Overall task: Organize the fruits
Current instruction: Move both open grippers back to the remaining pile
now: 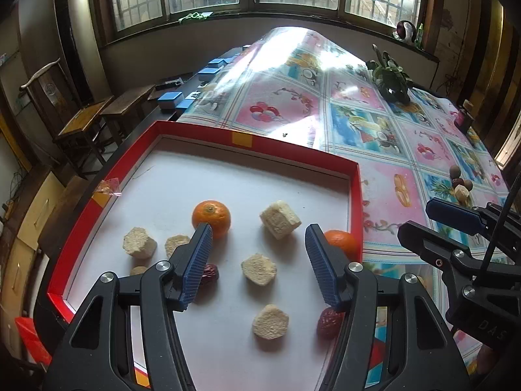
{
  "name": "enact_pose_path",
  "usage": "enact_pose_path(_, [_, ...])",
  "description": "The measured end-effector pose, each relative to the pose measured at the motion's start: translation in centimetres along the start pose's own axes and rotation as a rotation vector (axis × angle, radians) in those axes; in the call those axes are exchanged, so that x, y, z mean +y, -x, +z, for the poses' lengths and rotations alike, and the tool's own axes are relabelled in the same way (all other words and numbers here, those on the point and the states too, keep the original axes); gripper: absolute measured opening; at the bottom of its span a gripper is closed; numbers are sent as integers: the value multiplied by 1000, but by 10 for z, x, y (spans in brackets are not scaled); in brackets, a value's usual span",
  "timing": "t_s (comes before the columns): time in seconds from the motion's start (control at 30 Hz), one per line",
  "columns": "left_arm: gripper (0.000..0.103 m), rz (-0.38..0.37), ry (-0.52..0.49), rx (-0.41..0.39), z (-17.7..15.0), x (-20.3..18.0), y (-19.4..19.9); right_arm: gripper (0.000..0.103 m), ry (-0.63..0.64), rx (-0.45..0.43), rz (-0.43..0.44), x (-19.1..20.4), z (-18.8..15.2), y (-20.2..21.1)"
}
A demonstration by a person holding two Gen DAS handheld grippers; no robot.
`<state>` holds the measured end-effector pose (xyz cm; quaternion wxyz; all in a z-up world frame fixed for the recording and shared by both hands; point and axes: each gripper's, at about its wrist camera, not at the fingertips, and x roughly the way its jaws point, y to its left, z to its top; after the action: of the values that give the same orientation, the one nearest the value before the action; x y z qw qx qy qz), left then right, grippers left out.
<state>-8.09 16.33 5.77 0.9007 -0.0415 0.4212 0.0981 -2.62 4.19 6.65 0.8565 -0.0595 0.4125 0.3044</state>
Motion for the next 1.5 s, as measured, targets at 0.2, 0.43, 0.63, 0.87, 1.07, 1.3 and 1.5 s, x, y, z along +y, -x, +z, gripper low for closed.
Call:
enact_pose_path(0.2, [60,-42,-48,11,5,-34,-3,46,-63,-1,-49,-36,-16,17])
enact_pose_path(0.43, [60,-94,-111,35,10,-80,-11,46,-151,13,-121,-82,-38,34])
enact_pose_path(0.63, [60,-133,-161,67,12,-116,-19,47,-207,18,-184,-120,-57,53])
enact_pose_path(0.87, [60,-177,-220,92,15,-155,-27,48,-297,21,-235,-164,-73,69])
enact_pose_path(1.07, [60,-194,-245,103,15,-170,-31,48,-311,35,-234,-185,-60,52])
enact_pose_path(1.3, [60,-197,-249,96,28,-175,-35,48,-263,80,-228,-198,-33,14])
enact_pose_path(1.5, [60,-234,-263,100,40,-187,-43,27,-255,106,-231,-208,-30,-2])
